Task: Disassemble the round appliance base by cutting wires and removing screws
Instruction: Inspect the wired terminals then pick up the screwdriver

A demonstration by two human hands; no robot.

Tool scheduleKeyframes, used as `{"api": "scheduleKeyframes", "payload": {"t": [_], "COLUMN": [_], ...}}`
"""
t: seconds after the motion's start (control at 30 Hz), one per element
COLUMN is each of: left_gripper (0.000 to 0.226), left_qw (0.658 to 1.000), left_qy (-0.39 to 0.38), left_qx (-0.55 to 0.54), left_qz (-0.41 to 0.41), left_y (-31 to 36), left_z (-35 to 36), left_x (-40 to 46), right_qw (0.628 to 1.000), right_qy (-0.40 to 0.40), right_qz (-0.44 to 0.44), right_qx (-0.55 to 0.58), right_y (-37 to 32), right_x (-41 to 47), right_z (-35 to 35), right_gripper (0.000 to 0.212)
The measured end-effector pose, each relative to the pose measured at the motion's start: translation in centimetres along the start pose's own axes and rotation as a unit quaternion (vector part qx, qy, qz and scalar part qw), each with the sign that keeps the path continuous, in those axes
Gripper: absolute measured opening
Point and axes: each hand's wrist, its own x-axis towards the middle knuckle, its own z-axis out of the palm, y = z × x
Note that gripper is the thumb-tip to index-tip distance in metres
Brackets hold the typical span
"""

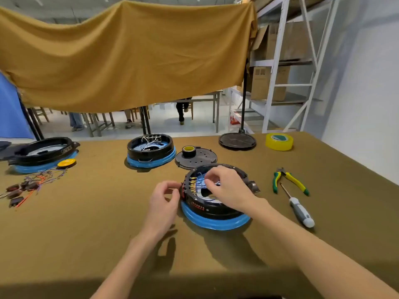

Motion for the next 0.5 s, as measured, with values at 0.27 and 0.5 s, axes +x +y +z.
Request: {"api": "scheduleKeyframes", "payload": {"t": [0.27,0.5], "left_gripper": [0.031,0.026], "left_qw": [0.992,0.988], "left_qy": [-0.088,-0.077], "left_qx": [-0.053,-0.107], "left_qz": [-0.069,-0.082], "left_y": [-4.2,-6.4], "left_z": [3.5,4.6], "left_x": [7.5,6.7], "right_qw": [0.977,0.976], "right_qy": [-0.213,-0.206], "right_qz": [0.000,-0.056], "right_qx": [-0.005,0.030], "right_y": [2.5,3.8], "right_x": [4.8,4.6], "right_z": [3.8,3.6], "right_gripper": [0.021,0.012]}}
